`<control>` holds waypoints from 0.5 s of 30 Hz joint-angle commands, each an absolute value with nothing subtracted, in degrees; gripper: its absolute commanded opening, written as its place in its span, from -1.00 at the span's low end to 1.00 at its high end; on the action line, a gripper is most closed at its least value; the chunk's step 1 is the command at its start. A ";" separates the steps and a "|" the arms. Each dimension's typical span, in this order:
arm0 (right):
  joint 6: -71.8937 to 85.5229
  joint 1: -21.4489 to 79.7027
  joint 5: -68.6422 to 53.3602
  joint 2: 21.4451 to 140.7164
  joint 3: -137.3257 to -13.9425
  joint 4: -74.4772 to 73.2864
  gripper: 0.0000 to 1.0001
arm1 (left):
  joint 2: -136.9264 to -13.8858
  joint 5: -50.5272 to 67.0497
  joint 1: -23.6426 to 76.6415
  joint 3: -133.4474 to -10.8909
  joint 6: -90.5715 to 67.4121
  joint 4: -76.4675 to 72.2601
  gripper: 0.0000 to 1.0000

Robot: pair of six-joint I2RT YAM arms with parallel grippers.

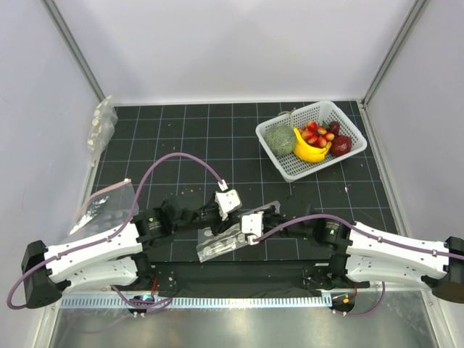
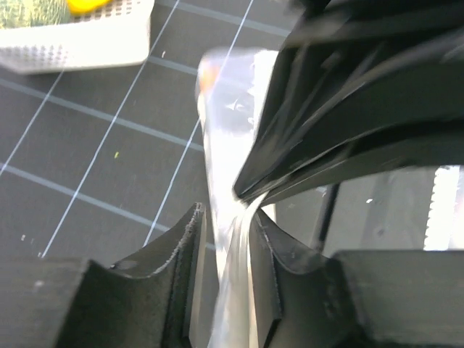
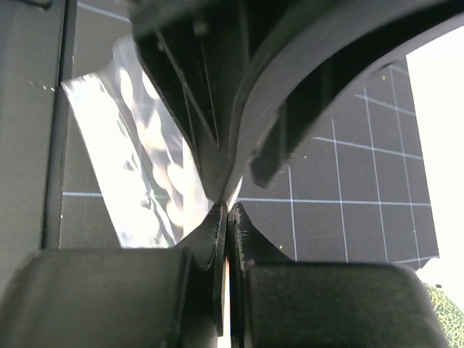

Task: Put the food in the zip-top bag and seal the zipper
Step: Open the zipper of the food storage bag.

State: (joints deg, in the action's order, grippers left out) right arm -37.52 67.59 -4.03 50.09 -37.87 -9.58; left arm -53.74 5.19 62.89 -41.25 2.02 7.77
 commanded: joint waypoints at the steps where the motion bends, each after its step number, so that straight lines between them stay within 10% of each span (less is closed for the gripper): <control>1: -36.56 68.38 -8.52 46.32 -38.76 -2.29 -0.98 | -54.93 0.53 62.05 -41.92 4.22 10.81 -0.35; 15: -36.39 68.38 -8.27 47.28 -38.85 -2.37 -0.98 | -53.18 2.98 62.05 -40.96 4.66 7.74 -0.99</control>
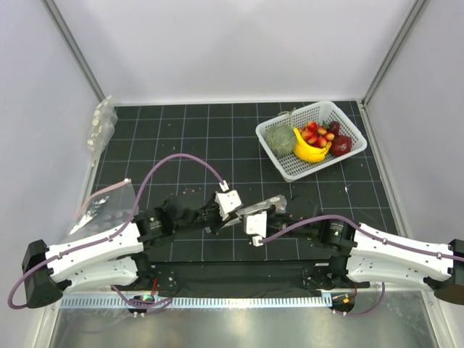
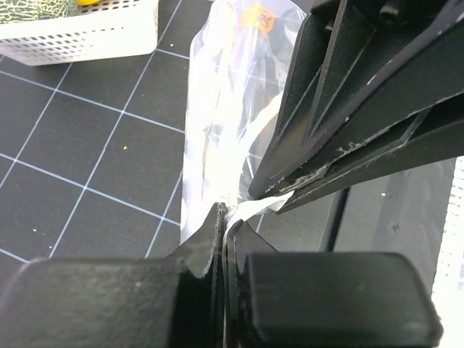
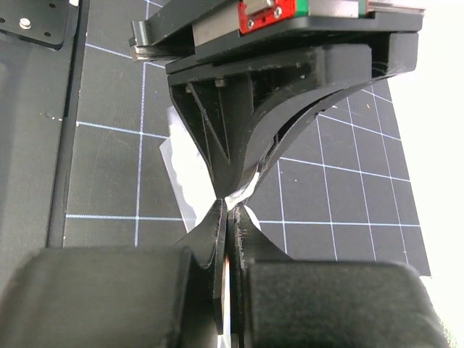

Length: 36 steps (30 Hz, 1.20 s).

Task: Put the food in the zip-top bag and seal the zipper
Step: Open the zipper of the food storage bag.

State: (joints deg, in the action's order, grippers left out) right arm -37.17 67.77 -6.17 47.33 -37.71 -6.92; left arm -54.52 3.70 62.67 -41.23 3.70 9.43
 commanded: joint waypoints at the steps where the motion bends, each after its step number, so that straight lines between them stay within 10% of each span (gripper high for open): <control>1: -36.30 68.38 -8.09 47.46 -38.85 -2.11 -0.98 | -52.83 2.81 62.05 -40.61 4.22 7.13 -1.00; 19: -5.57 68.38 19.57 49.91 -35.14 24.19 0.39 | -51.87 -22.85 54.23 -41.76 -20.82 8.97 -0.99; 29: 15.63 67.59 31.56 58.62 -39.12 22.14 -0.08 | -38.59 -17.85 53.88 -30.33 -19.25 -9.21 -0.99; 36: 20.74 65.83 27.07 58.45 -35.43 29.08 0.03 | -37.70 -13.80 53.88 -27.07 -20.21 -15.46 -0.99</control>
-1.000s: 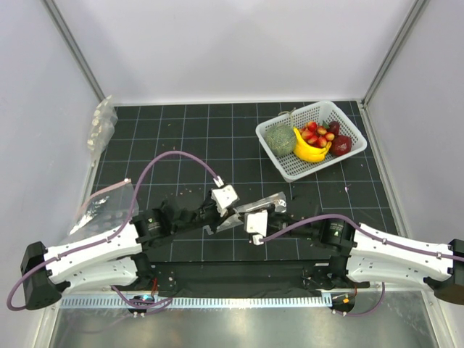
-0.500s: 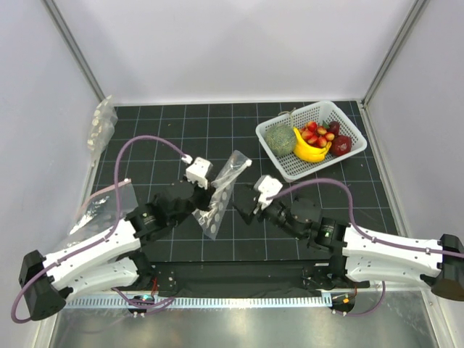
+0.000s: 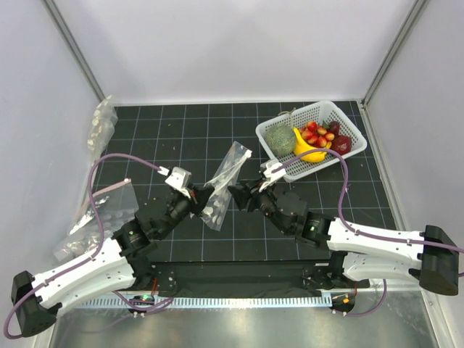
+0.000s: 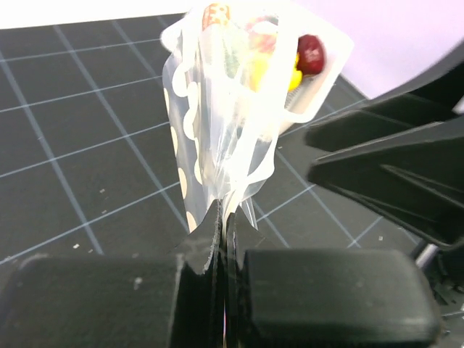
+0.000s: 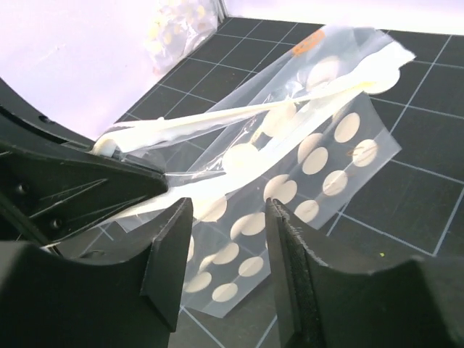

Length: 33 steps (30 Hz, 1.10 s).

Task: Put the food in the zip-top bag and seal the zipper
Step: Open the zipper of the food storage bag.

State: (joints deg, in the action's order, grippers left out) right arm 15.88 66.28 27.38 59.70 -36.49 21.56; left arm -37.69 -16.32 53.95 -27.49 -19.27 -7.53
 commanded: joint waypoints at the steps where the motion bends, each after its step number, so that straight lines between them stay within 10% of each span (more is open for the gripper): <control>1: 21.44 65.57 27.33 58.36 -35.25 29.09 0.04 | -37.88 -12.58 53.88 -27.07 -20.39 -16.25 -0.99; 15: 23.91 64.07 24.43 58.98 -34.45 30.94 0.03 | -40.69 -3.34 53.88 -26.37 -20.39 -21.62 -0.99; 23: 22.59 64.07 25.31 57.92 -34.19 30.59 -0.79 | -43.59 -3.25 53.88 -29.26 -19.16 -16.97 -0.99; 30: 21.97 64.07 26.63 58.10 -34.98 28.57 -0.98 | -43.51 -4.30 53.88 -29.44 -18.81 -15.91 -0.99; 33: 21.18 64.07 26.63 58.45 -36.29 26.11 -0.98 | -42.80 -5.71 53.88 -29.97 -17.41 -14.59 -0.53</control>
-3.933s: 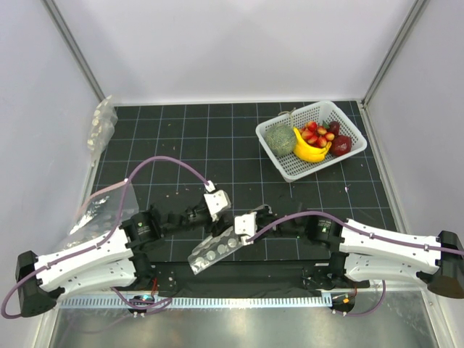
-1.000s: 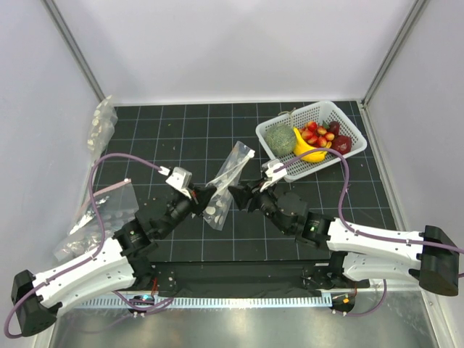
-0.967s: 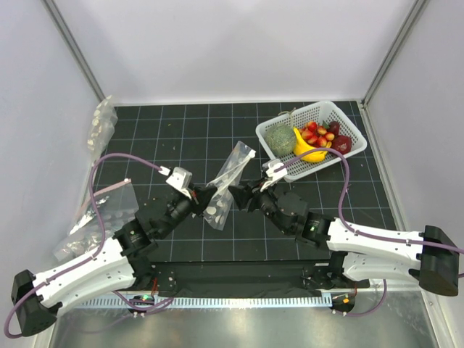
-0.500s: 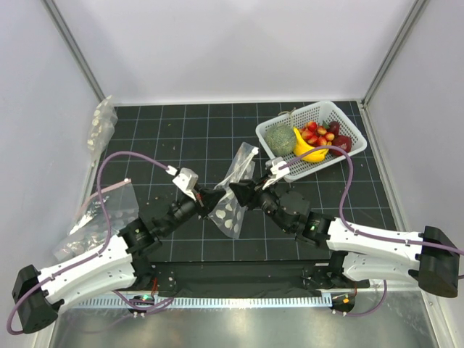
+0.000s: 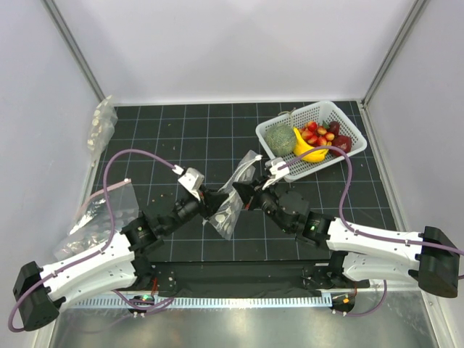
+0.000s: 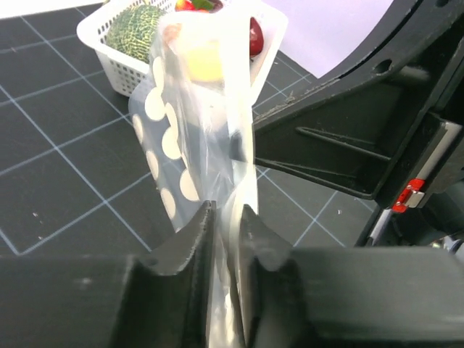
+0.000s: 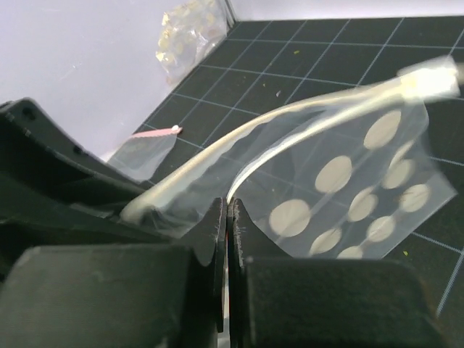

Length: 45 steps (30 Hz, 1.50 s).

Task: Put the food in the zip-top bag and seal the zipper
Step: Open the zipper of the food storage bag.

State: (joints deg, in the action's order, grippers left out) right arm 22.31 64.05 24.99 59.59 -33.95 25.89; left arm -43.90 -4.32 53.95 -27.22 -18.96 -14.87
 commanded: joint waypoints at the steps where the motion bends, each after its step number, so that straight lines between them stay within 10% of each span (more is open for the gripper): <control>1: 21.09 64.07 26.72 59.06 -36.91 24.89 -0.98 | -42.28 -6.41 53.88 -30.32 -16.62 -12.94 -0.25; 14: 21.18 64.07 19.07 66.09 -45.61 13.71 -0.98 | -46.40 -1.94 54.23 -35.33 -11.78 -6.15 -0.13; 19: 21.18 64.07 18.99 65.74 -45.35 13.71 -0.98 | -48.78 -6.48 54.58 -37.18 -11.69 -2.99 -0.43; 31: 21.45 64.07 17.05 64.86 -45.26 13.45 -0.98 | -52.11 -16.51 54.58 -38.67 -12.56 -0.18 -0.48; 36: 20.74 64.16 22.29 65.04 -47.45 8.45 -0.98 | -53.17 -29.91 54.67 -42.79 -16.07 9.29 -0.98; 45: 21.45 63.99 34.55 66.45 -51.95 -3.27 -0.98 | -42.65 -45.77 55.10 -45.79 -12.40 18.89 -0.99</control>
